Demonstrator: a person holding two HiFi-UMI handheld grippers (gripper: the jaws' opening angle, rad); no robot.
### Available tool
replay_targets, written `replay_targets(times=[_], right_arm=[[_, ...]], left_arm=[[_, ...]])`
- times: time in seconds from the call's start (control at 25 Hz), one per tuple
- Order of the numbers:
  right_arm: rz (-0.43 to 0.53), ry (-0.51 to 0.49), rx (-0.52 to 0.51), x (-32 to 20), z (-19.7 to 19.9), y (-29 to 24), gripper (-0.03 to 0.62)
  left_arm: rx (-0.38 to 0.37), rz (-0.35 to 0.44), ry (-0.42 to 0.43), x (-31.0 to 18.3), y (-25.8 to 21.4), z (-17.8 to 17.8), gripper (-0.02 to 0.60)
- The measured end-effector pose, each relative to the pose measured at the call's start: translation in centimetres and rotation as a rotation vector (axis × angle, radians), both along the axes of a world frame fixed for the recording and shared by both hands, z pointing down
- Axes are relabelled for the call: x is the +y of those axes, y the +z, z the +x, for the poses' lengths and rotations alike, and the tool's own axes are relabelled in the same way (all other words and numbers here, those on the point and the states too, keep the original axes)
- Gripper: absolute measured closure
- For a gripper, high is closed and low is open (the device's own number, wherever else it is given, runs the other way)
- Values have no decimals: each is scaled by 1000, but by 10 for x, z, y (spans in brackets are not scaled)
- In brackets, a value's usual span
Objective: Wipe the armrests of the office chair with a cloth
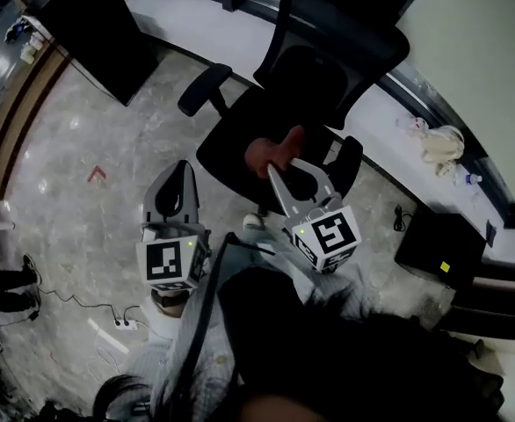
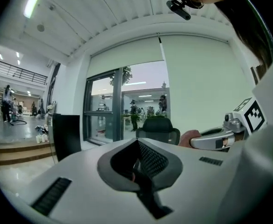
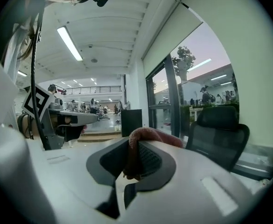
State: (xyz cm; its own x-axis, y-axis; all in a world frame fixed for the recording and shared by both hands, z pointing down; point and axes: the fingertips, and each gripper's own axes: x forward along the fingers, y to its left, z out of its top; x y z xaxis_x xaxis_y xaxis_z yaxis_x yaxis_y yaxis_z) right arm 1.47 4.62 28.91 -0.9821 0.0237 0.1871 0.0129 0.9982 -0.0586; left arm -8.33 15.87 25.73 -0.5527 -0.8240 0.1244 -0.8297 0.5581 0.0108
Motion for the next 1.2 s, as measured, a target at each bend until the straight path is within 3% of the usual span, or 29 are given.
replay_targets(times=[0.24, 0.48, 0.64, 0.84, 0.96, 1.2], right_arm=[[16, 349, 86, -75, 23, 17, 562], [-54, 676, 164, -126, 103, 58, 562], [-103, 806, 218, -136, 151, 92, 562], [-154, 901, 227, -144, 174, 116, 562], [-200, 939, 241, -145, 181, 138, 562], [-252, 934, 402, -176, 194, 242, 563]], left_arm=[[52, 9, 325, -115, 16, -21, 578], [82, -13, 608, -209, 33, 24, 578], [84, -69, 758, -243, 48, 70, 578], [106, -112, 845, -259, 75, 98, 578], [136, -92, 846, -262, 93, 99, 577], [123, -167, 838, -263, 134, 94, 578]])
